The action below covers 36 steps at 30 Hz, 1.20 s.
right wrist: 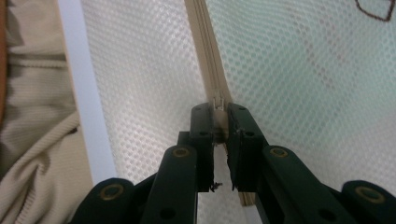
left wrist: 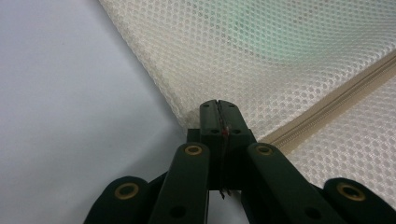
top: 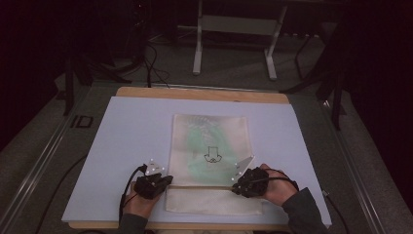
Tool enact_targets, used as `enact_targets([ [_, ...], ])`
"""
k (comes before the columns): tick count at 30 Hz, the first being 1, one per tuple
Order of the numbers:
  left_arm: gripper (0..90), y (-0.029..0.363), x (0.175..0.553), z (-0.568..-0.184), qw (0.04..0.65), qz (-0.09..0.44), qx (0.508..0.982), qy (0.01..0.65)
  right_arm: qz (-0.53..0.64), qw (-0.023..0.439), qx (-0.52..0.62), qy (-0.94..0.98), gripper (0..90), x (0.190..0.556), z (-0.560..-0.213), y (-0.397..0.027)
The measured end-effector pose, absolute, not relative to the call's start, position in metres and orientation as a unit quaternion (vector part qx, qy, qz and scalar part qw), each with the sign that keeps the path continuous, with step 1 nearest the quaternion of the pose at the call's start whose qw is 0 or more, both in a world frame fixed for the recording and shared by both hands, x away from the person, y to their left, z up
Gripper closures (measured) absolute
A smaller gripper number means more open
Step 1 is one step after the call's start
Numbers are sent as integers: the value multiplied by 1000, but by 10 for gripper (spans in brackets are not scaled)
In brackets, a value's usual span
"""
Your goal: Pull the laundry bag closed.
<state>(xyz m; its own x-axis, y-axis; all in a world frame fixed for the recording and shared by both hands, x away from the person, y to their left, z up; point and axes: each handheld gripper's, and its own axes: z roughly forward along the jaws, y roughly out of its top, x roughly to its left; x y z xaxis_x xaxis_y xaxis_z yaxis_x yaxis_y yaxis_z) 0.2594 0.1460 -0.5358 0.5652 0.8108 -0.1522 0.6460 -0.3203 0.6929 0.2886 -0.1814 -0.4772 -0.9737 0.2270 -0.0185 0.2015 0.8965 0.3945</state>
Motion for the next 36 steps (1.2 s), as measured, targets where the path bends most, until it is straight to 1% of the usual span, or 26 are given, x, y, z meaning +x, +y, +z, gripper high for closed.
enact_targets([
  [23, 893, 146, 259, -536, 368, 112, 804, 453, 210, 30, 137, 968, 822, 290, -479, -205],
  [36, 892, 146, 259, -536, 366, 113, 805, 453, 214, 29, 183, 959, 821, 288, -492, -237],
])
